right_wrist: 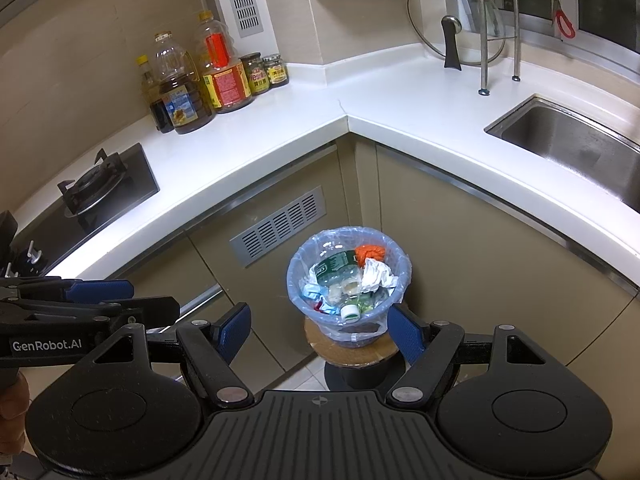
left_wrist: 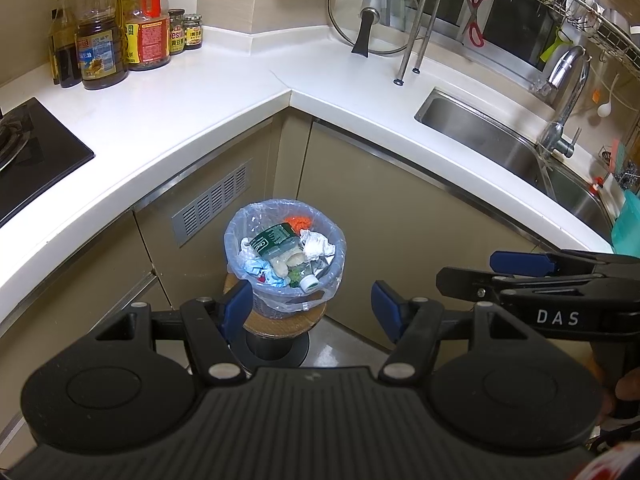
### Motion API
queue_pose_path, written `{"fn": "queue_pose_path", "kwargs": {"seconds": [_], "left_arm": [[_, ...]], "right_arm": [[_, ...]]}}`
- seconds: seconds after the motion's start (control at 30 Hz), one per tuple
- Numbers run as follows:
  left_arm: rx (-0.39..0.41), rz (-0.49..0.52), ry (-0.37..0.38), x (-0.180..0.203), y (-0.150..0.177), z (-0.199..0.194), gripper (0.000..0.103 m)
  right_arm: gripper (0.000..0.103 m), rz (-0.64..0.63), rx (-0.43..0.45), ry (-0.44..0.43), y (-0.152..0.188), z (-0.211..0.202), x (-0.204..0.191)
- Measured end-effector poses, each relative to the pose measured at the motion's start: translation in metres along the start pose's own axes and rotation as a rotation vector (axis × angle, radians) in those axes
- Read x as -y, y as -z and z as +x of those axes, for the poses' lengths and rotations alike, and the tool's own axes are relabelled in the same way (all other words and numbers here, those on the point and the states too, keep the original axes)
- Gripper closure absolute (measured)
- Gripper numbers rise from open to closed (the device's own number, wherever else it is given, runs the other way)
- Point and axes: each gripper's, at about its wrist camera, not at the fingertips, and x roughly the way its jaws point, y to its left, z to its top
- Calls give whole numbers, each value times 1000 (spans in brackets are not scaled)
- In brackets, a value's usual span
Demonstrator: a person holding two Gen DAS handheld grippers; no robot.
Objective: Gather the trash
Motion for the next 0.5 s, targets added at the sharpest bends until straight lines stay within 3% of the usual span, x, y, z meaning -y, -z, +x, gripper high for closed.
{"fn": "queue_pose_path", "kwargs": {"seconds": [0.5], "left_arm": [[4,0,-1,4,0,0,40]], "right_arm": [[28,0,0,0,-1,0,0]]}}
